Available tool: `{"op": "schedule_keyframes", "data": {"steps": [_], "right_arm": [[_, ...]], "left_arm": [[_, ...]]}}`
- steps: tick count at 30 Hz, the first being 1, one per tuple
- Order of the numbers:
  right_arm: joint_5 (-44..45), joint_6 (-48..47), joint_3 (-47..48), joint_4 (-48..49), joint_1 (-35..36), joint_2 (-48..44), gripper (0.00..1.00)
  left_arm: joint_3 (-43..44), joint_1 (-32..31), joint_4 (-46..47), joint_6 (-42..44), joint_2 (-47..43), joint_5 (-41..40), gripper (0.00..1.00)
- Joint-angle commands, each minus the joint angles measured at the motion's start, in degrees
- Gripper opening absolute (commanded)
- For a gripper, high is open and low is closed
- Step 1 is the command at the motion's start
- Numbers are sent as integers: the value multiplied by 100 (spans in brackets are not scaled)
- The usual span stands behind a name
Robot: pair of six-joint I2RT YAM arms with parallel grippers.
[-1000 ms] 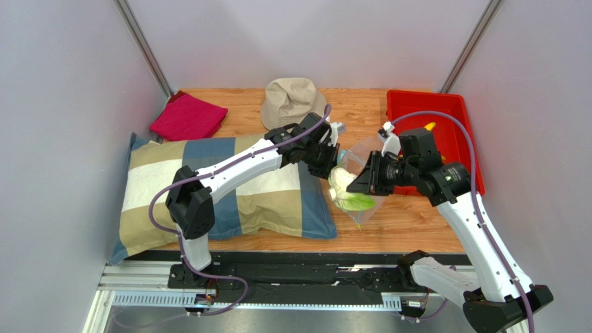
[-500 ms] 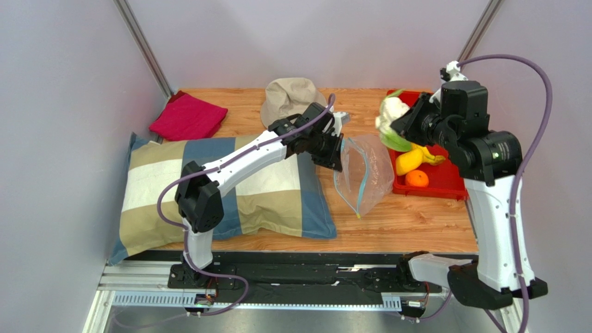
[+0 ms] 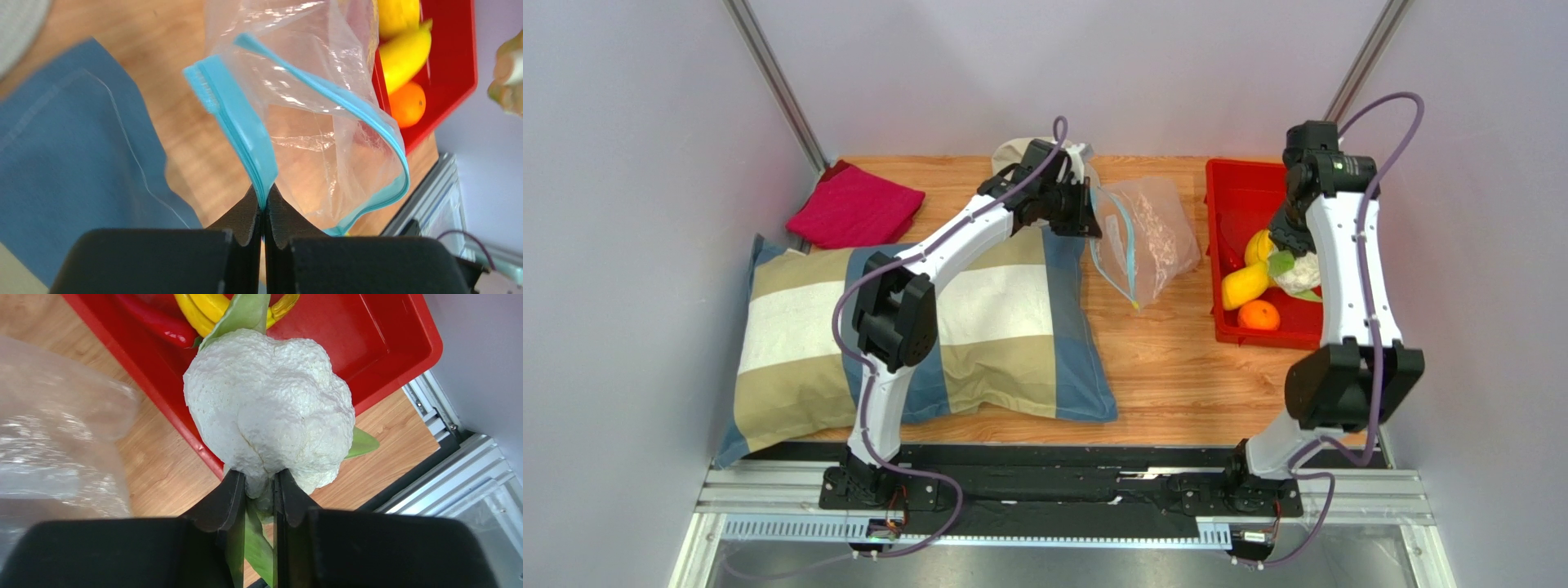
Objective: Open the zip-top bag and remove the fake food
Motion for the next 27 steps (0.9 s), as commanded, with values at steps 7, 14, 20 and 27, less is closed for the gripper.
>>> {"op": "schedule_keyframes", "data": {"steps": [7, 14, 20, 27], "right_arm": [[-27, -407, 1840, -108, -744, 1974, 44], [-151, -346, 1243, -362, -656, 1861, 88], [-440, -118, 242, -503, -138, 728, 91], [-1213, 295, -1182, -530, 996, -1153, 90]], "left_arm": [[306, -17, 1321, -680, 556, 776, 0], [-580, -44, 1427, -802, -94, 372, 0], [-1187, -351, 1445, -1215, -630, -312, 0], [-1873, -957, 1427, -2191, -948, -1184, 0]]}}
